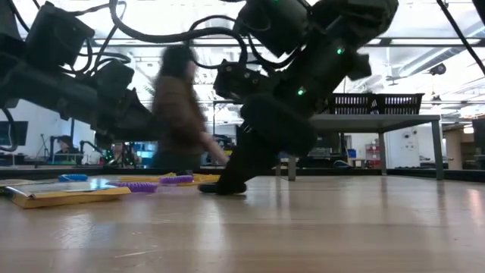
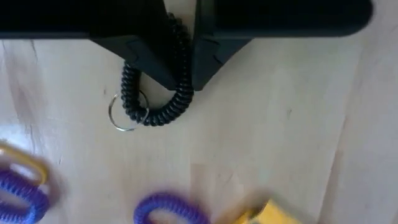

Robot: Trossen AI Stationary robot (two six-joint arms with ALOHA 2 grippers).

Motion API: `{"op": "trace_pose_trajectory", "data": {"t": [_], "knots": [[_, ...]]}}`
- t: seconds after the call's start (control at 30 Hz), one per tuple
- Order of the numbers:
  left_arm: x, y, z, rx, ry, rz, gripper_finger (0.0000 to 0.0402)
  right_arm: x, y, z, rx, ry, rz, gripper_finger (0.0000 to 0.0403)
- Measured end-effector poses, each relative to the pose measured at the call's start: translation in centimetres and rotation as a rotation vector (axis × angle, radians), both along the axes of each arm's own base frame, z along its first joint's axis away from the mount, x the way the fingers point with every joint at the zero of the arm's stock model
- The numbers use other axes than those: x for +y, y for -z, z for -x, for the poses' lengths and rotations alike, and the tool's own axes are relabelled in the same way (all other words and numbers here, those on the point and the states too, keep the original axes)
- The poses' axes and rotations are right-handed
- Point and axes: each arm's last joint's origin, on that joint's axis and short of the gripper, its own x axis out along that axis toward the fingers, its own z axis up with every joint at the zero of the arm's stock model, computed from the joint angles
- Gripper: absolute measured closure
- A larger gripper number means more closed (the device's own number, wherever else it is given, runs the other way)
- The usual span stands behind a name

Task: Pick & Place Office Desk Supplies
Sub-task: Put the black spring keychain into the right black basket on the shelf

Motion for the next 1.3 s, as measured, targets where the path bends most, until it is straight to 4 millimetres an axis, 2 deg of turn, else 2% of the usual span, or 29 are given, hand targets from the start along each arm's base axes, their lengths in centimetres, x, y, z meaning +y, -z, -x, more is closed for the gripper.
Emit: {"op": "trace_pose_trajectory", "data": {"t": [0.07,0.17,0.3,0.47,0.6,0.67,0.77,0.93,1.07,1.13,1.3], "knots": [[0.0,0.0,0.0,0.0,0.0,0.0,0.0207,0.6,-0.6,0.4,0.032,-0.033,-0.015,0.0383],[0.0,0.0,0.0,-0.001,-0.001,0.0,0.0207,1.6,-2.3,1.1,0.039,-0.098,-0.107,0.0385],[0.0,0.0,0.0,-0.004,-0.001,0.001,0.0207,2.2,-4.8,2.3,-0.034,-0.178,-0.226,0.0381],[0.0,0.0,0.0,-0.005,-0.002,0.004,0.0207,1.8,-5.8,4.1,-0.336,-0.303,-0.343,0.0381],[0.0,0.0,0.0,-0.004,-0.002,0.004,0.0207,0.3,-6.1,5.6,-0.609,-0.292,-0.333,0.0381],[0.0,0.0,0.0,-0.002,-0.002,0.004,0.0207,-0.5,-6.7,6.4,-0.709,-0.223,-0.27,0.0381],[0.0,0.0,0.0,-0.002,-0.002,0.004,0.0207,-1.3,-8.6,7.8,-0.8,-0.08,-0.125,0.0381],[0.0,0.0,0.0,-0.003,-0.002,0.006,0.0207,-2.2,-12.4,10.6,-0.835,0.238,0.18,0.0381],[0.0,0.0,0.0,-0.002,-0.002,0.005,0.0207,-3.7,-15.5,13.2,-0.759,0.527,0.34,0.0381],[0.0,0.0,0.0,-0.002,-0.002,0.005,0.0207,-5.0,-16.8,14.8,-0.691,0.621,0.38,0.0381],[0.0,0.0,0.0,-0.002,-0.002,0.006,0.0207,-9.5,-19.8,19.5,-0.522,0.85,0.33,0.0381]]}}
